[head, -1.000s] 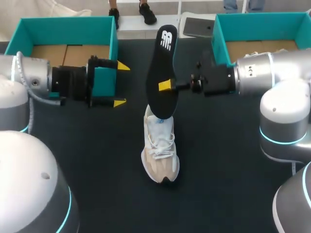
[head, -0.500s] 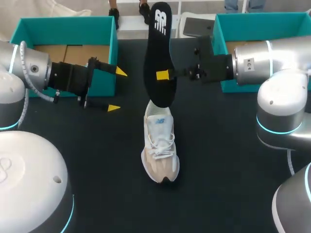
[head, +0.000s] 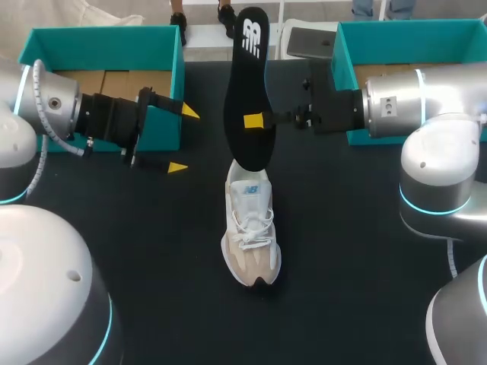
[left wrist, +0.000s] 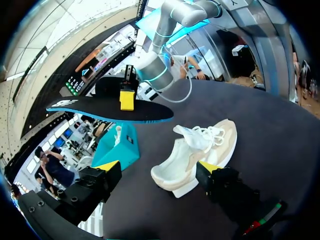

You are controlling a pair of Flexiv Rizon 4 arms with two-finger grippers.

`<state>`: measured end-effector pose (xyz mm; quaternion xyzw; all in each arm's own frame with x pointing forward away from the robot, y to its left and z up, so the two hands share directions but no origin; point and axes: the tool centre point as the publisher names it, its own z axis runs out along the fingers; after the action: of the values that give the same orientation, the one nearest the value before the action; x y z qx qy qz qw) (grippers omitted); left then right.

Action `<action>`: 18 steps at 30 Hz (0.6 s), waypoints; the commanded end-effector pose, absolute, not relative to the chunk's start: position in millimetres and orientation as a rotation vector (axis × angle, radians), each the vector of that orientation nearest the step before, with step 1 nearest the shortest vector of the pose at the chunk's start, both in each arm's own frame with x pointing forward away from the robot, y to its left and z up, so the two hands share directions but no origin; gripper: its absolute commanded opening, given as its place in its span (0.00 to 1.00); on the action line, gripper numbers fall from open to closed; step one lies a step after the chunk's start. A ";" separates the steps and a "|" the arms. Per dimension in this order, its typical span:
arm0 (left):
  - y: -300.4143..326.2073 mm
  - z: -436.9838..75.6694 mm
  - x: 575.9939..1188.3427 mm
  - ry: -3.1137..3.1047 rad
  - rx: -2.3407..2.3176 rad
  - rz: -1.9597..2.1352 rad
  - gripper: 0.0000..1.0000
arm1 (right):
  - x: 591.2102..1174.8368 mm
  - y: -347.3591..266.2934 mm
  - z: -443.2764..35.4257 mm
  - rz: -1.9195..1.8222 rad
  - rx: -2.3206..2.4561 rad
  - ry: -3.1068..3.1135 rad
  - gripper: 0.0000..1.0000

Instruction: Take the shoe out of the shoebox, open the shoe tongue, remove and reinsert the insole, then place the shoe into the shoebox

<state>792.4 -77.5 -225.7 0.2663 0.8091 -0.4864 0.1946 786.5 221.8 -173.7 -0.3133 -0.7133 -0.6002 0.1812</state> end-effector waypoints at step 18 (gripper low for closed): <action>-90.7 -311.2 799.3 2.502 0.579 -1.271 1.00 | 844.2 203.9 -224.4 -1.731 -0.504 -2.168 0.00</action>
<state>792.8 -81.2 -301.3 0.2009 0.8615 -0.4443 0.1418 837.0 198.3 -221.0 -0.1830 -0.7600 -0.6050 0.1512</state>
